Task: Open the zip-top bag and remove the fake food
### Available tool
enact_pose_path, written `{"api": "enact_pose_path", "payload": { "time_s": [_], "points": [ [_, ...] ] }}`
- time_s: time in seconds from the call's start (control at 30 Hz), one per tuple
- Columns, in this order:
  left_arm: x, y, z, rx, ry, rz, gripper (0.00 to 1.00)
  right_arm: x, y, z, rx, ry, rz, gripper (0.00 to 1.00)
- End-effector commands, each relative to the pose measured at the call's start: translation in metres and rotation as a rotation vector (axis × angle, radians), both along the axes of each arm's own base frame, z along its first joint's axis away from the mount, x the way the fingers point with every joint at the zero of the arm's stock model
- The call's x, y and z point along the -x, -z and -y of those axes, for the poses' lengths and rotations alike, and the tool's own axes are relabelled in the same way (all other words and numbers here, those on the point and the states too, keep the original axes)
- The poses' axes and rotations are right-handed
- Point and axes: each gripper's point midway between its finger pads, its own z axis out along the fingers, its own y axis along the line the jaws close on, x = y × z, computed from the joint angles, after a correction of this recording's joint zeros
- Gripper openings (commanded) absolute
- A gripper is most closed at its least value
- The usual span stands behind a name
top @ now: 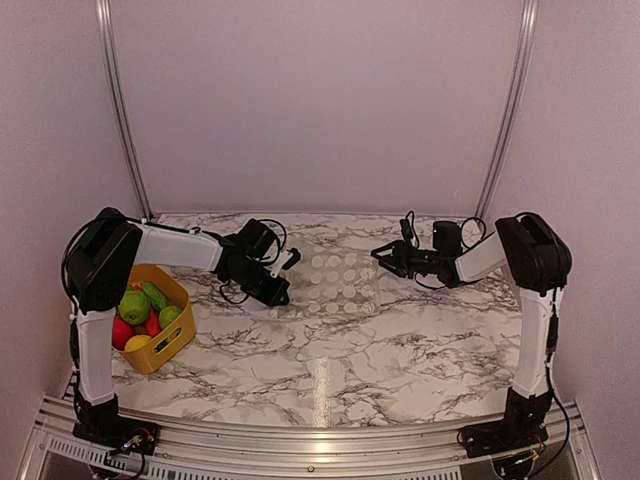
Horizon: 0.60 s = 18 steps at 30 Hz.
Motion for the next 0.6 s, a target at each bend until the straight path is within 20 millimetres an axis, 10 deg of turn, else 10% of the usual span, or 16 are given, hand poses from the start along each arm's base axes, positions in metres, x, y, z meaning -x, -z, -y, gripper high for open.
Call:
{"api": "enact_pose_path", "payload": {
  "time_s": [0.0,0.3,0.47,0.57],
  "points": [
    [0.002,0.008,0.001,-0.025,0.021,-0.015,0.01,-0.013,0.022,0.013,0.082,0.060,-0.024,0.60],
    [0.003,0.007,0.003,-0.023,0.065,-0.005,0.01,-0.015,0.019,0.004,-0.003,0.012,0.007,0.69],
    [-0.001,0.007,0.008,-0.020,0.071,-0.005,0.02,-0.011,0.016,-0.010,-0.085,-0.056,-0.001,0.46],
    [-0.005,0.007,0.007,-0.032,0.063,0.003,0.02,-0.008,0.014,-0.008,-0.087,-0.056,0.006,0.12]
  ]
}}
